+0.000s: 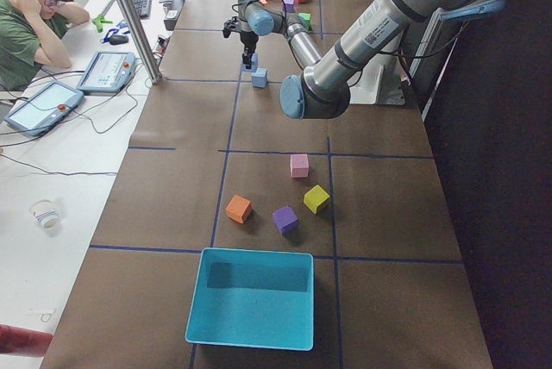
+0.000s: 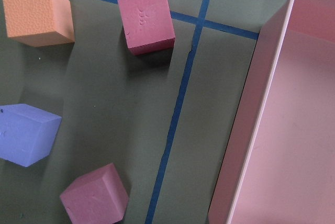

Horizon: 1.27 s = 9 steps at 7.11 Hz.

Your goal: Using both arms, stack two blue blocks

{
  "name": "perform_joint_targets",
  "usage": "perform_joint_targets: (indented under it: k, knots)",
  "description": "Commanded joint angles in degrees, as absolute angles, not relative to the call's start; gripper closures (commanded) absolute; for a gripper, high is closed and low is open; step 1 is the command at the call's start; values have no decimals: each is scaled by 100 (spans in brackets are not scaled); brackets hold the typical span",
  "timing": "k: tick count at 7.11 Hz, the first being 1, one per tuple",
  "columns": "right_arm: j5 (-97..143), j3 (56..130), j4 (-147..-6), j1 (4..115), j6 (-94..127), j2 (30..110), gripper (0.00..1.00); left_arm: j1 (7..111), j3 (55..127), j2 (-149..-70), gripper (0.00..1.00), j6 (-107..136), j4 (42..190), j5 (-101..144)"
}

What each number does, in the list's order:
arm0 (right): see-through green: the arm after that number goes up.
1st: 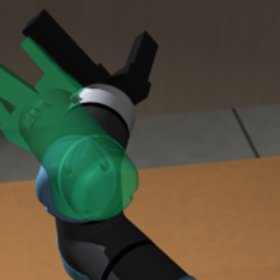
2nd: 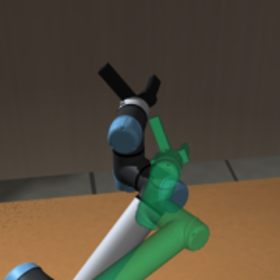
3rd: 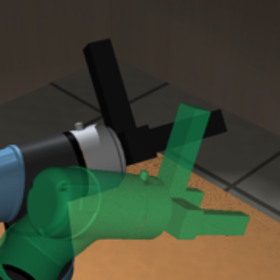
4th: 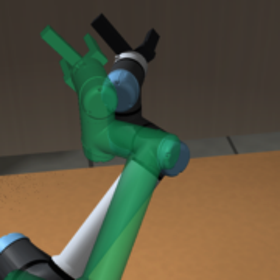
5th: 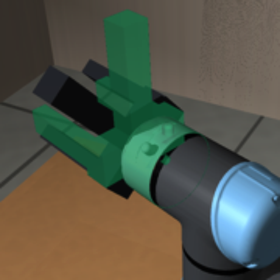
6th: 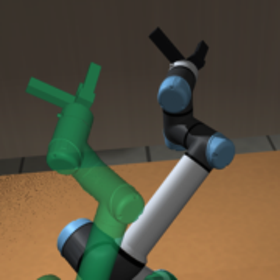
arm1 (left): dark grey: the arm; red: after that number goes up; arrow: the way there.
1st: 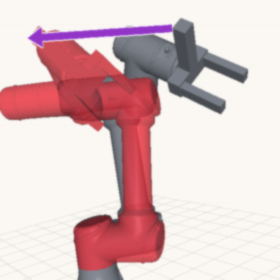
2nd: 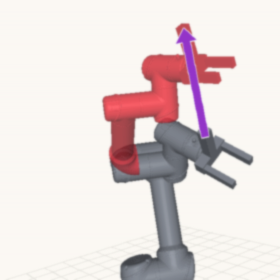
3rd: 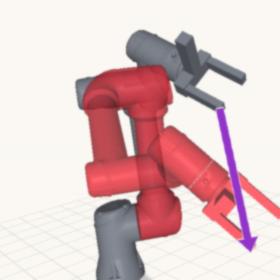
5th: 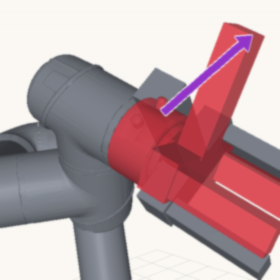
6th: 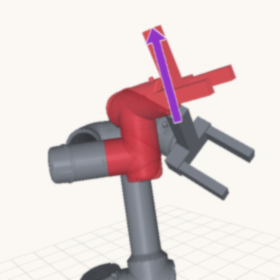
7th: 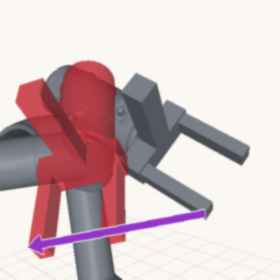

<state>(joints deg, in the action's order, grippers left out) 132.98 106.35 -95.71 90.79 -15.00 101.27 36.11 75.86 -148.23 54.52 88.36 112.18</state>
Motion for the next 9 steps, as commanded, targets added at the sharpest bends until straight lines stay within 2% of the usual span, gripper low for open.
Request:
perform_joint_targets:
  k: [1, 5, 8, 9]
  knots:
    - [13298, 10635, -9571, 9079, -1494, 10125, 0, 3437, 7401, -14924, 68, 5449, 8877, 11118]
    - [13298, 10635, -9571, 9079, -1494, 10125, 0, 3410, 7304, -14871, 55, 5379, 8886, 11127]
    - [13298, 10635, -9571, 9079, -1494, 10125, 0, 3331, 7304, -14871, 4, 5370, 8903, 11127]
    - [13298, 10635, -9571, 9079, -1494, 10125, 0, 3331, 7304, -14871, 1, 5370, 8912, 11127]
